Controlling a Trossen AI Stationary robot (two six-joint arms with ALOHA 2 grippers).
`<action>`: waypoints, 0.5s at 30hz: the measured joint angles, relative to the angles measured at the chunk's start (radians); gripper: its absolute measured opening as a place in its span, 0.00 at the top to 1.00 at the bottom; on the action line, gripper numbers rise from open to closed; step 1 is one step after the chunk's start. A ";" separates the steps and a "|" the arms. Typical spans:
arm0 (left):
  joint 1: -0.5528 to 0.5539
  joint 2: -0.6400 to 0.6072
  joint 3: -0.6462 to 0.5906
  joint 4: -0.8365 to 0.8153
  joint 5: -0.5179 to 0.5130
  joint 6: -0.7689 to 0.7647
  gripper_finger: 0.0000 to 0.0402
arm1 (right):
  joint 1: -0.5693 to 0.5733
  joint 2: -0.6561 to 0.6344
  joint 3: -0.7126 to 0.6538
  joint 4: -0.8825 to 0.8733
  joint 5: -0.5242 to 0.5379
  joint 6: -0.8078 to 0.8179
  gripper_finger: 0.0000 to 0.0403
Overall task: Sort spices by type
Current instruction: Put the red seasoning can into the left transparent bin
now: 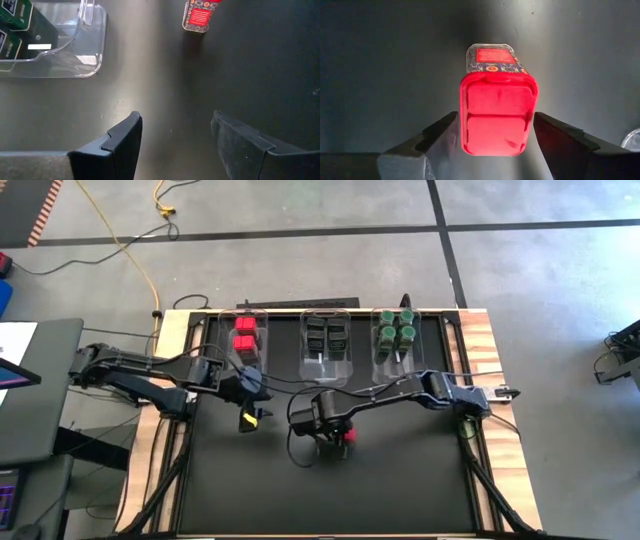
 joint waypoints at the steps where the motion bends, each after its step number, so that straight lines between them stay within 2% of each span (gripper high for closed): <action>1: 0.000 0.000 0.000 0.000 0.000 -0.001 0.43 | 0.000 -0.003 0.001 -0.004 0.000 0.001 0.29; 4: 0.000 0.000 0.000 0.000 -0.003 -0.026 0.43 | 0.000 -0.034 0.011 0.020 0.010 0.021 0.29; 7: 0.000 0.000 0.000 0.000 -0.003 -0.058 0.43 | 0.007 -0.096 0.014 0.063 0.085 0.083 0.29; 10: 0.000 0.000 0.000 0.001 -0.003 -0.091 0.43 | 0.030 -0.161 0.014 0.073 0.216 0.168 0.29; 15: 0.000 0.000 0.000 0.006 -0.005 -0.139 0.43 | 0.125 -0.251 0.014 0.012 0.517 0.381 0.29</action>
